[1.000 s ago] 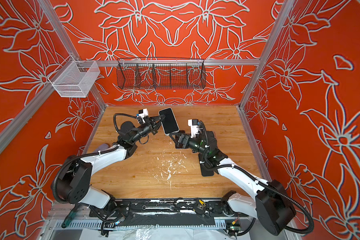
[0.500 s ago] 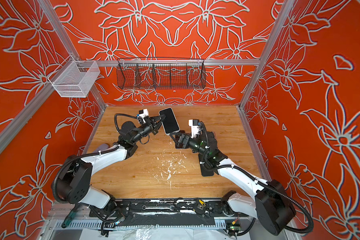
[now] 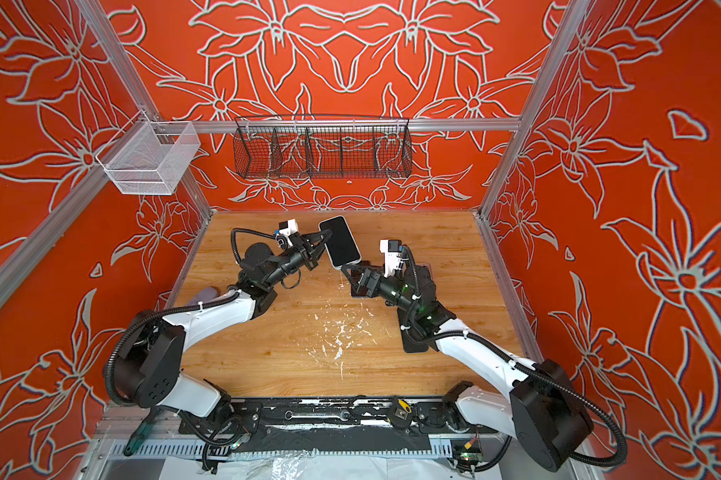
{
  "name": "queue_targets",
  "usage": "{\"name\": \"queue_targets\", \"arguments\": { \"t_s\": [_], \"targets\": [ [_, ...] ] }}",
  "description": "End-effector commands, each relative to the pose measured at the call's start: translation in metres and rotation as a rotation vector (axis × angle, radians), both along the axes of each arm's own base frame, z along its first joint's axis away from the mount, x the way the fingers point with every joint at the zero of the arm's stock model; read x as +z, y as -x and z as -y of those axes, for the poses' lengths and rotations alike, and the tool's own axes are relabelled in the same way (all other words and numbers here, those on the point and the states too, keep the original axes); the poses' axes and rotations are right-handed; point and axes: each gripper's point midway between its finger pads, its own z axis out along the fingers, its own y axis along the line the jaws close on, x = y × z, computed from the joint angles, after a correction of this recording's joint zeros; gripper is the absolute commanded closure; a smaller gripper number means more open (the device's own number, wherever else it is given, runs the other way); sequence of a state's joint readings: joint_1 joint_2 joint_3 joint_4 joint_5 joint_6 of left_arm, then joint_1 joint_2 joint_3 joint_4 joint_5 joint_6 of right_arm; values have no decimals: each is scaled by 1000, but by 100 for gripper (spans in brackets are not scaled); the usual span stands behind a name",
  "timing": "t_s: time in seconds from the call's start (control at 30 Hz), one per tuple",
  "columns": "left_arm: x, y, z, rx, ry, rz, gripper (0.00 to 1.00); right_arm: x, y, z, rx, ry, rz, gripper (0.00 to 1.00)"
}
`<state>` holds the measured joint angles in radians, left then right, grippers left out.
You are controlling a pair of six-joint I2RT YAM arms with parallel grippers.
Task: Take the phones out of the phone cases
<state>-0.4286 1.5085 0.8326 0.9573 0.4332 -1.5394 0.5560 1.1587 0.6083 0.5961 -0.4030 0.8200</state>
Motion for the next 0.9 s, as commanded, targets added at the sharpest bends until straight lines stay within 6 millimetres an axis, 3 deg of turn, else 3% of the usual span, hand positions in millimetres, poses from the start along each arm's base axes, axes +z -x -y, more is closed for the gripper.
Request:
{"name": "queue_targets", "arguments": {
  "t_s": [0.0,0.53,0.87],
  "targets": [
    [79,33,15,-123,139,189,100,-47,-10,17,-104,103,-102,7],
    [79,36,26,-153,161,186,100,-50,-8,24,-119,108,-99,7],
    [69,38,27,-157,137,181,100,-12,-7,25,-43,-29,-54,9]
  ]
}}
